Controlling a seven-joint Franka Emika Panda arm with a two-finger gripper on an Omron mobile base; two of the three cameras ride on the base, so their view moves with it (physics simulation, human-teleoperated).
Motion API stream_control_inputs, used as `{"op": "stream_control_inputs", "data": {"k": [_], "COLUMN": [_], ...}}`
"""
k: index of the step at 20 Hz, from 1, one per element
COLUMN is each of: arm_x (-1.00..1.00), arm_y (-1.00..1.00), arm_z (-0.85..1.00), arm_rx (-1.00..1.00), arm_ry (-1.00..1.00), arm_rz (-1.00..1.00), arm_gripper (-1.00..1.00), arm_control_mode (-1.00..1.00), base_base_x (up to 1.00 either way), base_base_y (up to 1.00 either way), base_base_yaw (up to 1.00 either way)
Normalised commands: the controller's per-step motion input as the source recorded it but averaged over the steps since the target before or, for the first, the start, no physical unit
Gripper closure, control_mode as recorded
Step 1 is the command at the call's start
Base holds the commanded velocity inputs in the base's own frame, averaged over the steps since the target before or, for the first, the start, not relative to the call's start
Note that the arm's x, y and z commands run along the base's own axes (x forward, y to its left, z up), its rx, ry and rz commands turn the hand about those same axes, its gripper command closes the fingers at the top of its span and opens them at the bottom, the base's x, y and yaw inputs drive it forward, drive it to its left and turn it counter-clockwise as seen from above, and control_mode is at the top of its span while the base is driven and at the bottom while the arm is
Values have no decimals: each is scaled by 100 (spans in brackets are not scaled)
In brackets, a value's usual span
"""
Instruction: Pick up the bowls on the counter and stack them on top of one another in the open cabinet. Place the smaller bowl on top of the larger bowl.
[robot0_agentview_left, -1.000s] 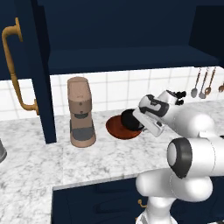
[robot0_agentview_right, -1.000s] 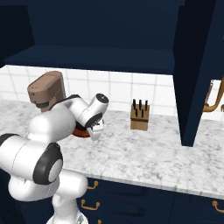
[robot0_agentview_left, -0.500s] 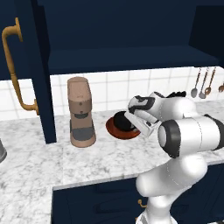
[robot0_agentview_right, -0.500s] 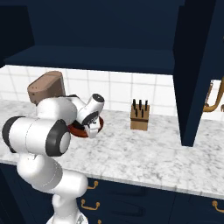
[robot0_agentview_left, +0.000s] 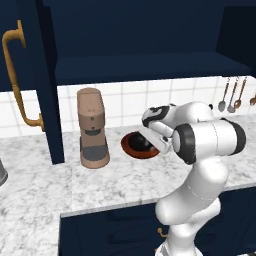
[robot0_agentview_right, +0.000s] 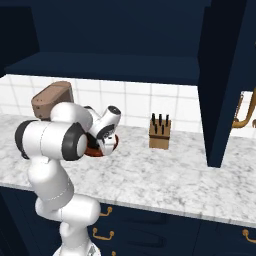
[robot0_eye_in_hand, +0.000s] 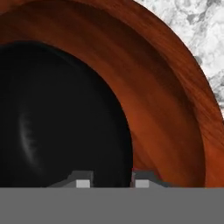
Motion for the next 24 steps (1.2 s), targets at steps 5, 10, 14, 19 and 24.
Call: {"op": "stream_control_inputs", "data": {"k": [5,10,14,19,24], "arm_x": [-13,-65,0,11,21], "arm_y": [-5,-32,0,0,0], "arm_z": [24,28,-40,-40,-23], "arm_rx": [2,2,-14,-9,-1], "arm_ry": [-1,-1,0,-1,-4], "arm_rz": [0,0,5,3,0], "arm_gripper": [-100,-100,-100,-100,-100], "arm_control_mode": [-100,-100,-100,-100,-100], "base_base_x": [0,0,0,0,0], "base_base_y": [0,0,0,0,0], "base_base_yaw": [0,0,0,0,0]}}
